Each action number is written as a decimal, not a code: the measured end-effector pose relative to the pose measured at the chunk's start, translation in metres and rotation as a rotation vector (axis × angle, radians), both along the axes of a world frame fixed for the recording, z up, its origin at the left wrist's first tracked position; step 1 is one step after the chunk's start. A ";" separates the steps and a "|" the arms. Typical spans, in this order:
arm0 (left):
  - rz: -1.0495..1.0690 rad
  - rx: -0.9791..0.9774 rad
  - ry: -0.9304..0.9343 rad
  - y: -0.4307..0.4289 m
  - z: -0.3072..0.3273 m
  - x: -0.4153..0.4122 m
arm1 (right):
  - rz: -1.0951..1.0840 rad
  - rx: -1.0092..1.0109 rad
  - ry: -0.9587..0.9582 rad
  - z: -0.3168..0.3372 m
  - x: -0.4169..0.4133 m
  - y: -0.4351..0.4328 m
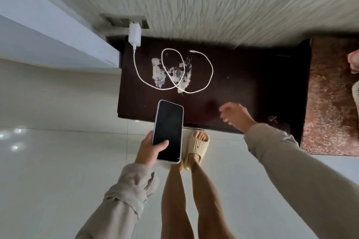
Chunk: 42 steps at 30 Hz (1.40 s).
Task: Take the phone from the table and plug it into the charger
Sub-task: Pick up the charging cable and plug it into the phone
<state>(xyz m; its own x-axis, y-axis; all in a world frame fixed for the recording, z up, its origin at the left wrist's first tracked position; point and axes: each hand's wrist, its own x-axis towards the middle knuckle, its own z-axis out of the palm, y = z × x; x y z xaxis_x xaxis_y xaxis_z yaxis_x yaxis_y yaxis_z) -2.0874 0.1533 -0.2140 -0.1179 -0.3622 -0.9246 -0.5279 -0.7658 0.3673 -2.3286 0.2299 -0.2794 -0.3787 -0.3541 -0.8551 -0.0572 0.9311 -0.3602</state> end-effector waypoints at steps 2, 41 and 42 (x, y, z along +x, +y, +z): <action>0.013 -0.001 0.028 -0.002 -0.018 -0.005 | 0.067 -0.036 0.088 -0.032 -0.016 -0.042; 0.890 0.310 0.301 -0.045 0.046 -0.088 | -0.246 -0.543 0.088 0.132 0.050 -0.006; 0.886 0.311 0.304 -0.045 0.052 -0.091 | -0.251 -0.550 0.103 0.142 0.055 -0.003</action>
<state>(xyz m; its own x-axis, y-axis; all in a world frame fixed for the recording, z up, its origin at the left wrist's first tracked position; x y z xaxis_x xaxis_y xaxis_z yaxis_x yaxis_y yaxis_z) -2.1786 0.1079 -0.1617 -0.1700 -0.1805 -0.9688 0.3666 -0.9241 0.1079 -2.2731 0.2264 -0.1379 -0.5785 -0.6225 -0.5271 0.0802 0.5997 -0.7962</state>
